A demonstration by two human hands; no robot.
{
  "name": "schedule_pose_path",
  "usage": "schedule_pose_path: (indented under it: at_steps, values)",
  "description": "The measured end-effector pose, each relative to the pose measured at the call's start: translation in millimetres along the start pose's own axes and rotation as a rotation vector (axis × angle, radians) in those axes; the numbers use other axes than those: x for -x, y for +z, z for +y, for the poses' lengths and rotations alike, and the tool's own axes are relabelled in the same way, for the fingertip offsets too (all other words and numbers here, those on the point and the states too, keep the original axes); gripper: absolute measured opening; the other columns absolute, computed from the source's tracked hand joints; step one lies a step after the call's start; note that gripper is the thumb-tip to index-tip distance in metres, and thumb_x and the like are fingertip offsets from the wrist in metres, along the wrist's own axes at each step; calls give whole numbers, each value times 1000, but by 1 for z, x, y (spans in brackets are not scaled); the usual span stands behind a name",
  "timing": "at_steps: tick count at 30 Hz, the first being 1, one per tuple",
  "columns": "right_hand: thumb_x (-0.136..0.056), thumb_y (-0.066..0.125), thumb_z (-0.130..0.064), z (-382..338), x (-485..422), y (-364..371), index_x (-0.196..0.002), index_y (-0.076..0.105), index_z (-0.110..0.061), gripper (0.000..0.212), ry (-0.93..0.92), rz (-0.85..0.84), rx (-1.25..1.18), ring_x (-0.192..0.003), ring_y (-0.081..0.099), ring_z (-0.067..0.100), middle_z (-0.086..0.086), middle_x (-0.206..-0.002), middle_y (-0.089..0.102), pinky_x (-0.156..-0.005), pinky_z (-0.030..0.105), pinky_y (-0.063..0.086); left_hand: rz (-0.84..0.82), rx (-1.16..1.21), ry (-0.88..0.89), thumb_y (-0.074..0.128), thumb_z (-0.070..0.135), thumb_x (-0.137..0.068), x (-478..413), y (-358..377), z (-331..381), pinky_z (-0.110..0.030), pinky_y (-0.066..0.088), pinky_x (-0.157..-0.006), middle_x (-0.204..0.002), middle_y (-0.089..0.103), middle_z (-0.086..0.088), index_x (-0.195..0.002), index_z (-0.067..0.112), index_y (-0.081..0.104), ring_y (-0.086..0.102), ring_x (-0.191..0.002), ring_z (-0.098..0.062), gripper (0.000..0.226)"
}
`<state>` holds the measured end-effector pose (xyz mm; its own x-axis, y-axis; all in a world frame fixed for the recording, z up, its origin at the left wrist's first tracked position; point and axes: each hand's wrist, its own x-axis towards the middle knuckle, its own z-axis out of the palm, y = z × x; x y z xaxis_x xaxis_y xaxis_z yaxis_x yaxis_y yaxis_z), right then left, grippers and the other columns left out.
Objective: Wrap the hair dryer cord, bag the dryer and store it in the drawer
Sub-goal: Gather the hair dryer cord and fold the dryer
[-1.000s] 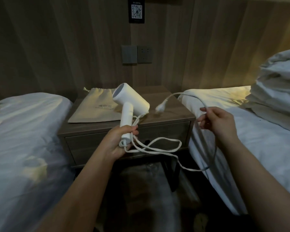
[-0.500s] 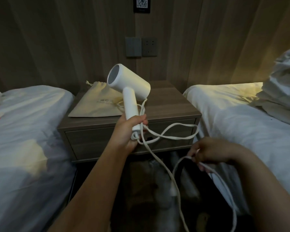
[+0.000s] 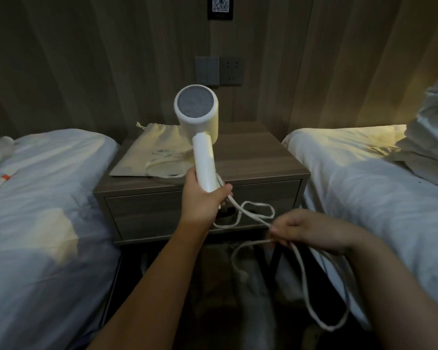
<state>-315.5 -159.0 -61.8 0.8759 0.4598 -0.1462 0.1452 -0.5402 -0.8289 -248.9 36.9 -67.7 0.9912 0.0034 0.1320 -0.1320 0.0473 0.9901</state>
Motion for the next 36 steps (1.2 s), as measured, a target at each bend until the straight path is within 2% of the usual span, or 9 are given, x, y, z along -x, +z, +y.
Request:
schedule_pose_path:
  at_steps: [3,7,10,15,20,24,29,32,36]
  values:
    - [-95,43,-13,-5,2,-12,-71,59,10,37,-58,315,-93,-56,54,4,-9,-55,67,-57,12,42,-106,11,-12,69,5,-79,-5,-11,3,-22,53,-56,-98,60,-8,-116,19,45,66,-77,-15,46]
    - [-98,32,-12,8,1,-25,-71,48,-5,32,-18,709,-568,-50,62,12,4,-56,69,-52,19,50,-298,-16,-48,66,0,-80,-10,-23,2,-23,48,-49,-78,62,-6,-115,17,51,59,-55,-11,41]
    - [-96,38,-4,21,4,-30,-82,57,-3,24,55,799,-469,-40,49,12,1,-52,63,-39,19,41,-457,15,-88,65,-3,-79,-11,-31,0,-22,45,-45,-67,60,-3,-119,12,50,55,-49,-12,46]
    - [-91,53,-10,42,8,-34,-81,65,-4,16,279,673,-202,-44,41,16,7,-52,48,-41,24,34,-669,-10,-107,71,6,-63,-5,-35,6,-24,46,-46,-71,61,-6,-116,16,54,55,-50,-16,57]
    - [-86,62,-34,56,3,-32,-71,63,-1,36,468,539,249,-42,47,17,3,-47,49,-44,23,37,-746,-13,-89,74,11,-55,-2,-37,14,-23,47,-44,-74,62,-9,-115,18,56,56,-48,-14,63]
    - [-82,69,-22,46,-3,-19,-80,66,-5,18,330,370,-16,-35,46,13,-3,-38,49,-39,20,38,-731,80,-98,74,11,-54,-3,-35,13,-23,46,-44,-72,60,-9,-118,16,54,53,-46,-15,67]
    - [-87,58,-5,54,0,-25,-69,68,-15,23,456,223,118,-37,52,10,-3,-37,54,-43,20,43,-596,47,-93,67,2,-61,-7,-41,15,-21,46,-43,-72,58,-7,-119,15,53,54,-46,-10,61]
    - [-84,59,-9,59,3,-25,-88,66,-7,8,396,73,-337,-49,63,12,2,-55,64,-52,20,51,-627,43,-91,74,8,-56,-11,-52,14,-22,44,-43,-70,58,-6,-123,12,52,51,-46,-12,71]
    - [-81,59,-36,79,-2,-28,-97,64,-5,35,427,186,-808,-26,32,6,-1,-33,34,-43,22,50,-667,167,-97,73,13,-51,-10,-54,10,-19,40,-40,-65,55,-7,-113,11,55,45,-41,-13,64]
